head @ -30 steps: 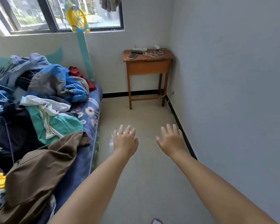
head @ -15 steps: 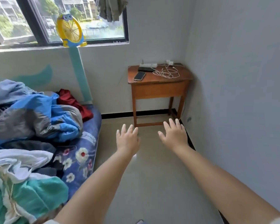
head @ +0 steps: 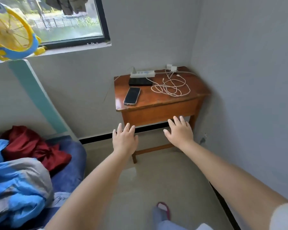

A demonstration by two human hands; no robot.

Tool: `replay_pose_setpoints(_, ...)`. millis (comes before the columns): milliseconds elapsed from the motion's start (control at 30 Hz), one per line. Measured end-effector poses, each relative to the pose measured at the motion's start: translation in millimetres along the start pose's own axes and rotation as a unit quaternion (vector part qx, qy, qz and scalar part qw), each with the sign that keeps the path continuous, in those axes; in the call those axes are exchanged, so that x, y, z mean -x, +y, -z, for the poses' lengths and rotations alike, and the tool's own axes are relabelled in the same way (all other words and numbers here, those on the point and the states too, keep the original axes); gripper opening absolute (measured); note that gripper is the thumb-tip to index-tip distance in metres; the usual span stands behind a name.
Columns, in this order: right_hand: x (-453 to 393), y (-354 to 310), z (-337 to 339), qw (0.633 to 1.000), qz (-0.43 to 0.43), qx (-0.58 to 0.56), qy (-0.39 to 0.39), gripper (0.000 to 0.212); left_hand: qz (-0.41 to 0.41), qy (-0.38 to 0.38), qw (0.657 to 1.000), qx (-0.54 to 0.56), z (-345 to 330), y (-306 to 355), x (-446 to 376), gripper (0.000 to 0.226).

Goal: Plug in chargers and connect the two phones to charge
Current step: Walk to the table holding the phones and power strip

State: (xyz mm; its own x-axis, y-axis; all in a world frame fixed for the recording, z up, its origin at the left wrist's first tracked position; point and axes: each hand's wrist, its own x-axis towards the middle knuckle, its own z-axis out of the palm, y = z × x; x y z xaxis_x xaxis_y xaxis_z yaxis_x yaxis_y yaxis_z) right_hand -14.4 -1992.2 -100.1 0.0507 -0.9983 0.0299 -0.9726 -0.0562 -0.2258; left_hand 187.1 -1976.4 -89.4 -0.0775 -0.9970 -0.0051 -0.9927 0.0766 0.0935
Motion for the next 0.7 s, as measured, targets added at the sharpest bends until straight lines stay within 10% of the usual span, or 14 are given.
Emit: replay_pose_setpoints(700, -420, 19, -47, 0.996, -0.023, -0.037, -0.081, 0.052, 0.009, -0.078, 0.992, 0.097, -71, -67, -420, 0.046)
